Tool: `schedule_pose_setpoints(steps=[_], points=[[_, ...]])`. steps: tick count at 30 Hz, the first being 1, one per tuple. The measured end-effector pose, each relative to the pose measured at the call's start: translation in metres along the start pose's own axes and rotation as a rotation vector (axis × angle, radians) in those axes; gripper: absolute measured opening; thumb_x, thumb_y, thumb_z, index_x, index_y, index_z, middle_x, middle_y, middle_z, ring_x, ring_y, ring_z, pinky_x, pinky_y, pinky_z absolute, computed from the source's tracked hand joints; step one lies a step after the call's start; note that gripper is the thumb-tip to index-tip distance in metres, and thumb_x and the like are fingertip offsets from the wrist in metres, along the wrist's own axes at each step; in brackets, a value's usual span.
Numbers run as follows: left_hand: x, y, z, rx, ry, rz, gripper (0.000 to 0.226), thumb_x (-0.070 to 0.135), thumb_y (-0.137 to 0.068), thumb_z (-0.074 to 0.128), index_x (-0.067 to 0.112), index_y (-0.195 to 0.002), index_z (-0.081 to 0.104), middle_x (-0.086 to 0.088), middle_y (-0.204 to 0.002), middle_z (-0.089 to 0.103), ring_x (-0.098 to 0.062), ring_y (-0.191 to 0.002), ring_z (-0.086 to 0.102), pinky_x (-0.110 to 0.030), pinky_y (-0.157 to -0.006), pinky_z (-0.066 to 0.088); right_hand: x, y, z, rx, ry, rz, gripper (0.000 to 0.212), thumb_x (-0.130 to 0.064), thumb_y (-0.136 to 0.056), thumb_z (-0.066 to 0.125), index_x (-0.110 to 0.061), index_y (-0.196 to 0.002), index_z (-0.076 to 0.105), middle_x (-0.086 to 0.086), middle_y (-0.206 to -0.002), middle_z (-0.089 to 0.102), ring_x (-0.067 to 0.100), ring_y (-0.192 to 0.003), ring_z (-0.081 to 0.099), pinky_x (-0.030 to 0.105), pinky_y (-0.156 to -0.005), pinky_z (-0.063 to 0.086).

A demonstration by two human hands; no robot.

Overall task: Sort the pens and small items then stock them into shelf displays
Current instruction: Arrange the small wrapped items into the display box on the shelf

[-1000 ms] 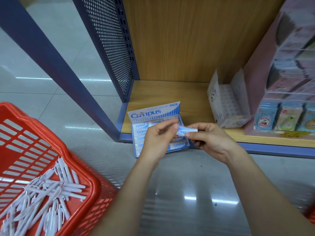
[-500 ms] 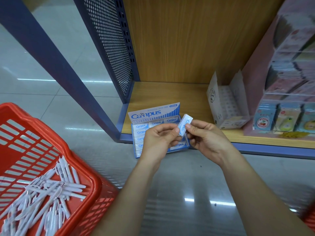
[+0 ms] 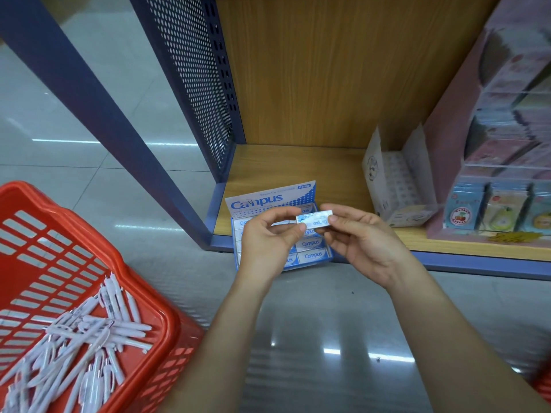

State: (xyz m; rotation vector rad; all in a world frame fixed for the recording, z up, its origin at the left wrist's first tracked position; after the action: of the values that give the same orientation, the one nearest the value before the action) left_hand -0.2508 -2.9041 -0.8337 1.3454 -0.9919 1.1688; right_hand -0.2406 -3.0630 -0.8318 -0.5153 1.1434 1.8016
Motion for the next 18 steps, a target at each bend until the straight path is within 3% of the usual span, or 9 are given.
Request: schedule_pose_setpoints(steps=[4, 8, 13, 18], points=[[0.0, -0.001, -0.001, 0.038, 0.149, -0.066, 0.02, -0.002, -0.077, 0.072, 0.015, -0.088, 0.072, -0.002, -0.089, 0.072, -0.014, -0.081, 0.068, -0.027, -0.08, 0.055, 0.0, 0.001, 0.002, -0.06, -0.075, -0.031, 0.034, -0.003, -0.078, 0.064, -0.007, -0.112, 0.066, 0.012, -0.093, 0.073, 0.019, -0.08, 0.069, 0.02, -0.069, 0.056], [0.0, 0.004, 0.004, -0.025, 0.353, -0.181, 0.014, -0.004, -0.08, 0.067, 0.008, -0.088, 0.069, -0.007, -0.086, 0.074, -0.018, -0.078, 0.07, -0.025, -0.072, 0.056, 0.002, 0.002, 0.009, -0.146, -0.061, -0.058, 0.037, -0.003, -0.075, 0.063, -0.003, -0.112, 0.065, 0.009, -0.093, 0.073, 0.012, -0.08, 0.067, 0.017, -0.069, 0.053], [-0.006, 0.003, 0.001, -0.003, 0.107, -0.163, 0.01, 0.011, -0.085, 0.068, 0.016, -0.077, 0.072, -0.002, -0.083, 0.072, -0.016, -0.081, 0.064, -0.034, -0.078, 0.054, 0.009, -0.001, 0.015, -0.116, 0.062, -0.017, 0.028, -0.023, -0.081, 0.063, -0.008, -0.104, 0.07, 0.005, -0.093, 0.071, 0.009, -0.077, 0.06, 0.018, -0.063, 0.048], [0.0, -0.001, -0.008, 0.051, 0.152, -0.118, 0.01, 0.019, -0.089, 0.064, 0.014, -0.096, 0.069, -0.002, -0.069, 0.056, -0.011, -0.059, 0.05, -0.025, -0.058, 0.049, 0.01, -0.003, 0.016, -0.091, 0.118, 0.054, 0.024, -0.027, -0.088, 0.059, -0.008, -0.098, 0.07, 0.008, -0.081, 0.07, 0.012, -0.067, 0.062, 0.018, -0.057, 0.046]])
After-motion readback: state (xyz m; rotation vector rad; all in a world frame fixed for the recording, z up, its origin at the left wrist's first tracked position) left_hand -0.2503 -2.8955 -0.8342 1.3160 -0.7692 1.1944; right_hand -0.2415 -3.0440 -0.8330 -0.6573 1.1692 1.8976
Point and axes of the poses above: each hand's wrist, its own y-axis away from the middle knuckle, its own z-axis out of the palm, x = y × z, the point moved 1 cm from there along -y, towards the middle knuckle
